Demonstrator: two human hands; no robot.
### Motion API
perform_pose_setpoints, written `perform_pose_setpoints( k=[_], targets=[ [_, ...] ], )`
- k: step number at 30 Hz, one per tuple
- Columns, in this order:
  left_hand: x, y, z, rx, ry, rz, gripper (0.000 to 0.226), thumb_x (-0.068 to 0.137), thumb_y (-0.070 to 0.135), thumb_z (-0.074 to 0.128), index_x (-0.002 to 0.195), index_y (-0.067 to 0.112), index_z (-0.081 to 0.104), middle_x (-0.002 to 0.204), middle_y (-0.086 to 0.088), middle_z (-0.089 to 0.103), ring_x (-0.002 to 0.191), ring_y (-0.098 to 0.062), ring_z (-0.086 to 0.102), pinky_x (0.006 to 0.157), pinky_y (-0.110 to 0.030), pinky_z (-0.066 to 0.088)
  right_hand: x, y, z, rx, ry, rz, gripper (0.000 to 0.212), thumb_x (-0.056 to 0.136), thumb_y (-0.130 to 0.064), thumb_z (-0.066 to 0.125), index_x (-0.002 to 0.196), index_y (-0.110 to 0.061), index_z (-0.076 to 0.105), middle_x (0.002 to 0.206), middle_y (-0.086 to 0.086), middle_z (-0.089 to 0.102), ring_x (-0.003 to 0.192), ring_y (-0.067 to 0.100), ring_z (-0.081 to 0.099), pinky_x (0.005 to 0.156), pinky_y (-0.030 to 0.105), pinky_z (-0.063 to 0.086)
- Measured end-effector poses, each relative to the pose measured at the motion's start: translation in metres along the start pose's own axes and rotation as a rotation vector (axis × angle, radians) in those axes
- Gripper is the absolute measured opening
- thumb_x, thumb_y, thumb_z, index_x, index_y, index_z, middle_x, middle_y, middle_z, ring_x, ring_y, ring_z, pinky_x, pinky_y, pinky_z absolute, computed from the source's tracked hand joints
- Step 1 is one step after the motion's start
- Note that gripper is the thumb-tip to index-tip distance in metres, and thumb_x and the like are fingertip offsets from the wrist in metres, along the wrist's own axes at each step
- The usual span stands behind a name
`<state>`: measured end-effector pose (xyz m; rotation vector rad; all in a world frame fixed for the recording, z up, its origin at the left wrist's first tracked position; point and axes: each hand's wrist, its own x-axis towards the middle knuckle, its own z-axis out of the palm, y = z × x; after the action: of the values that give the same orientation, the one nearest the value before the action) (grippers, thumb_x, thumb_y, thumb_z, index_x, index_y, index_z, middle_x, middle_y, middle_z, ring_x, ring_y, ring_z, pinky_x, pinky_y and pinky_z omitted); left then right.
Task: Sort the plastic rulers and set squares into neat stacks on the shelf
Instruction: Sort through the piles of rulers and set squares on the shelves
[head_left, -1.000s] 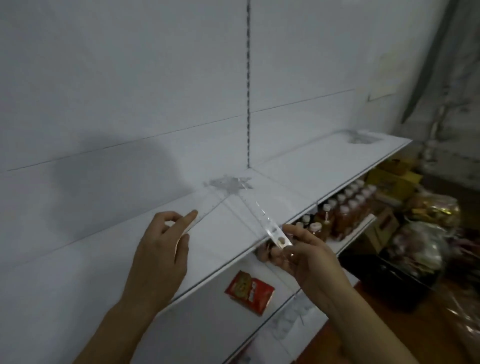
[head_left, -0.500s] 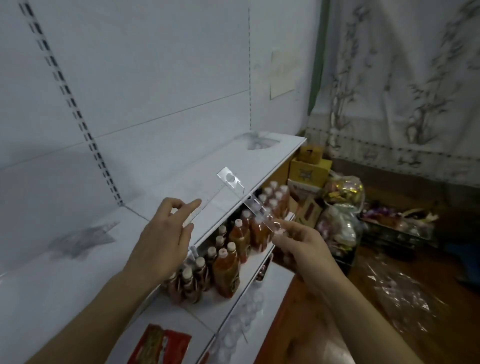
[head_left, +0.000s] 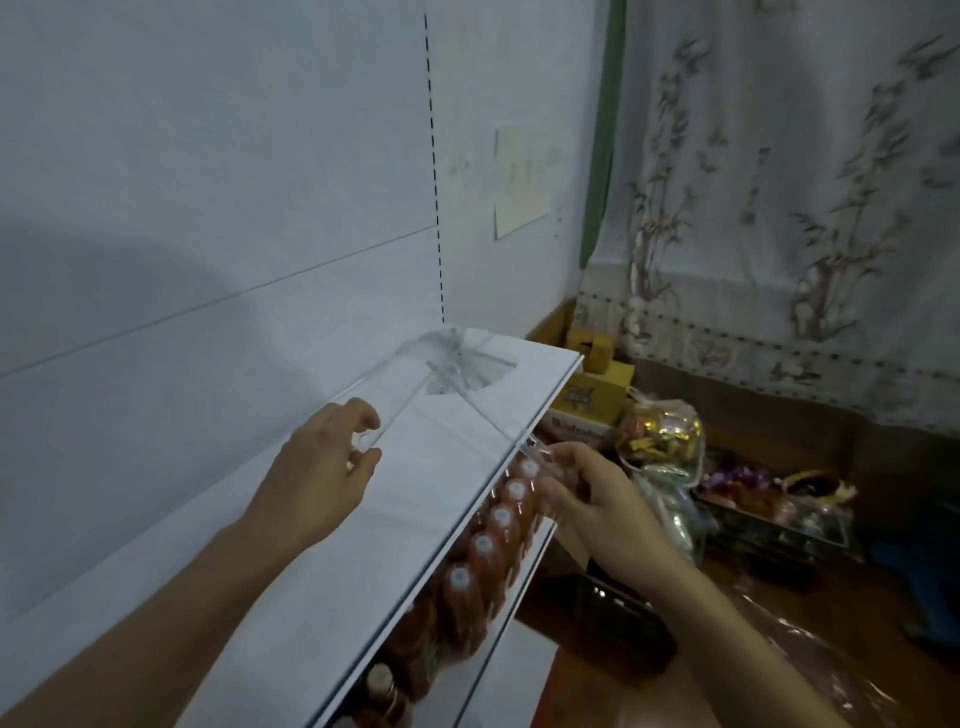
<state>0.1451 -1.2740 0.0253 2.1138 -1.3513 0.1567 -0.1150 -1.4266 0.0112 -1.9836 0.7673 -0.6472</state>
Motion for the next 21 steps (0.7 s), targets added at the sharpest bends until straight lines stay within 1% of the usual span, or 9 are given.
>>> perform_pose_setpoints(
  k=[2,3,6,8,10,14,16,18,21],
  targets=[
    [0.023,0.001,0.019,0.019,-0.001,-0.022,0.019,0.092,0.02,0.066,0.102,0.03,0.053,0.098,0.007,0.058,0.073,-0.005,0.062,0.07,-0.037,0.056,0.027,0.009,-0.005,-0.031,0.037,0.007,0.022,0.097,-0.039,0.061,0.118,-0.036,0.056,0.099,-0.013,0.067,0.09,-0.01,0.063,0.072,0.018,0.056],
    [0.034,0.001,0.028,0.042,0.006,-0.042,0.018,0.092,0.02,0.066,0.101,0.029,0.053,0.097,0.006,0.059,0.072,-0.008,0.061,0.07,-0.039,0.056,0.041,0.013,-0.006,-0.057,0.046,0.007,0.021,0.097,-0.039,0.061,0.117,-0.037,0.054,0.1,-0.016,0.066,0.088,-0.013,0.061,0.069,0.015,0.055],
    [0.069,-0.001,0.049,0.105,0.031,-0.133,0.018,0.09,0.019,0.067,0.1,0.025,0.053,0.097,-0.001,0.059,0.073,-0.02,0.06,0.07,-0.042,0.054,0.092,0.028,-0.008,-0.163,0.076,-0.02,0.024,0.098,-0.039,0.06,0.12,-0.033,0.055,0.095,-0.016,0.065,0.081,-0.01,0.061,0.06,0.014,0.047],
    [0.09,-0.002,0.061,0.128,0.04,-0.203,0.019,0.089,0.022,0.068,0.099,0.025,0.052,0.098,-0.001,0.058,0.075,-0.023,0.06,0.072,-0.042,0.054,0.127,0.036,-0.009,-0.243,0.065,-0.021,0.029,0.099,-0.039,0.06,0.125,-0.032,0.052,0.088,-0.015,0.064,0.074,-0.003,0.063,0.057,0.012,0.042],
    [0.111,-0.002,0.072,0.157,0.049,-0.257,0.018,0.09,0.026,0.068,0.101,0.026,0.053,0.1,0.0,0.058,0.077,-0.021,0.061,0.074,-0.039,0.053,0.163,0.042,-0.009,-0.339,0.04,-0.069,0.038,0.098,-0.045,0.058,0.132,-0.031,0.048,0.095,-0.015,0.065,0.077,0.002,0.061,0.064,0.018,0.043],
    [0.149,-0.001,0.096,0.235,0.091,-0.35,0.018,0.092,0.028,0.066,0.105,0.023,0.055,0.101,-0.001,0.059,0.085,-0.02,0.06,0.074,-0.034,0.05,0.234,0.059,-0.009,-0.497,-0.026,-0.181,0.045,0.098,-0.056,0.05,0.134,-0.03,0.046,0.121,-0.01,0.067,0.101,0.016,0.064,0.074,0.029,0.046],
    [0.167,0.001,0.109,0.265,0.112,-0.402,0.017,0.093,0.028,0.065,0.105,0.022,0.055,0.101,-0.002,0.061,0.085,-0.021,0.06,0.074,-0.035,0.051,0.267,0.068,-0.007,-0.553,-0.044,-0.214,0.045,0.098,-0.057,0.049,0.132,-0.027,0.05,0.12,-0.002,0.067,0.107,0.021,0.061,0.078,0.034,0.048],
    [0.183,0.001,0.12,0.292,0.121,-0.463,0.016,0.093,0.028,0.065,0.105,0.021,0.056,0.102,-0.003,0.063,0.086,-0.022,0.061,0.074,-0.036,0.051,0.297,0.073,-0.004,-0.636,-0.056,-0.252,0.045,0.099,-0.057,0.048,0.13,-0.024,0.053,0.112,0.004,0.068,0.106,0.026,0.06,0.078,0.037,0.046],
    [0.201,0.002,0.131,0.283,0.139,-0.54,0.016,0.093,0.029,0.064,0.105,0.02,0.059,0.104,-0.003,0.066,0.087,-0.021,0.062,0.074,-0.035,0.051,0.335,0.075,0.004,-0.691,-0.119,-0.301,0.041,0.097,-0.056,0.048,0.119,-0.024,0.058,0.104,0.002,0.068,0.108,0.028,0.057,0.074,0.038,0.035]
  ],
)
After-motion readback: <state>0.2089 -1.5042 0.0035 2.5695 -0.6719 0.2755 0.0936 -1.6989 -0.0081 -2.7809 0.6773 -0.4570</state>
